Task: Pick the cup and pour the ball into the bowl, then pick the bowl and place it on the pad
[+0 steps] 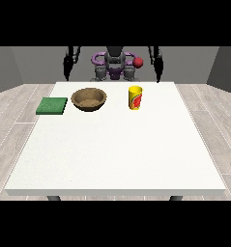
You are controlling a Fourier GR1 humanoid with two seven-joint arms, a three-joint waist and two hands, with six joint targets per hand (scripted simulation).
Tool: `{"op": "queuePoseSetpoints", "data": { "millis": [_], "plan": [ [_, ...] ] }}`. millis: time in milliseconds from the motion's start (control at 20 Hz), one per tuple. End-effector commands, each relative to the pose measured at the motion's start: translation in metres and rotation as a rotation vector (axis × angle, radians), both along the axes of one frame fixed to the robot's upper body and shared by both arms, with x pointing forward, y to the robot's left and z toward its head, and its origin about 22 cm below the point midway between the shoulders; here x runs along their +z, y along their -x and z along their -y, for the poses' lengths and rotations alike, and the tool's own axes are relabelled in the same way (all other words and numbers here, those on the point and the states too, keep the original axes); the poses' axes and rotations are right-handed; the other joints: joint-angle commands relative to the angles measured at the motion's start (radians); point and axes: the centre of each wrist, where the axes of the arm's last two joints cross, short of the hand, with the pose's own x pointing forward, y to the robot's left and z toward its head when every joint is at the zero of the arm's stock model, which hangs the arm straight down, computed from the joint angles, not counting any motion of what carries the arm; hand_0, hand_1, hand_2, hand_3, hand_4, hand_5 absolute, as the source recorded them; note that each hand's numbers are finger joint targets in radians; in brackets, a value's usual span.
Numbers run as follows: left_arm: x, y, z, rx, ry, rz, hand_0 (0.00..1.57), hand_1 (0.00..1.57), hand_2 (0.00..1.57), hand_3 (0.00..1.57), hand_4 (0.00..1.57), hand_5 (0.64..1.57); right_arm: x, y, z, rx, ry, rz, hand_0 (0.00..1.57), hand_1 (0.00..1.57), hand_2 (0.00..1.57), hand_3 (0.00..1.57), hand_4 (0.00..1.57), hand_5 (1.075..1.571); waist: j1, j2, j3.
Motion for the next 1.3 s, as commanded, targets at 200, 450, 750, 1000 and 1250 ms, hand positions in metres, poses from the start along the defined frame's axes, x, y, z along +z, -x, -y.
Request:
{"op": "queuePoseSetpoints", "data": {
  "millis": [200,450,750,1000,1250],
  "plan": [
    [0.028,-0.001,-0.006,-0.001,-0.009,0.026,0.00,0.00,0.00,0.00,0.66,1.566,0.029,-0.001,0.008,0.016,0.031,0.026,0.00,0.00,0.00,0.00,0.87,1.533,0.007,-0.257,0.0010],
    [0.052,0.004,0.046,0.021,0.266,-0.144,0.00,0.00,0.00,0.00,0.63,1.564,0.036,0.014,-0.021,0.003,-0.196,-0.163,0.00,0.00,0.00,0.00,0.86,1.530,-0.024,-0.433,0.0046],
    [0.105,0.001,0.071,0.008,0.241,-0.012,0.00,0.00,0.00,0.00,0.58,1.560,0.098,0.012,-0.004,-0.004,-0.166,-0.035,0.00,0.00,0.00,0.00,0.79,1.548,-0.027,-0.290,0.0044],
    [0.112,-0.032,0.082,0.032,0.184,0.147,0.00,0.00,0.00,0.00,0.61,1.555,0.116,-0.005,-0.018,0.043,-0.175,0.146,0.00,0.00,0.00,0.00,0.74,1.546,-0.066,-0.088,0.0045],
    [0.081,-0.041,0.072,0.037,0.116,0.310,0.00,0.00,0.00,0.00,0.55,1.526,0.107,-0.009,-0.024,0.099,-0.166,0.270,0.00,0.00,0.00,0.09,0.71,1.545,-0.088,0.090,0.0041]
  ]
}}
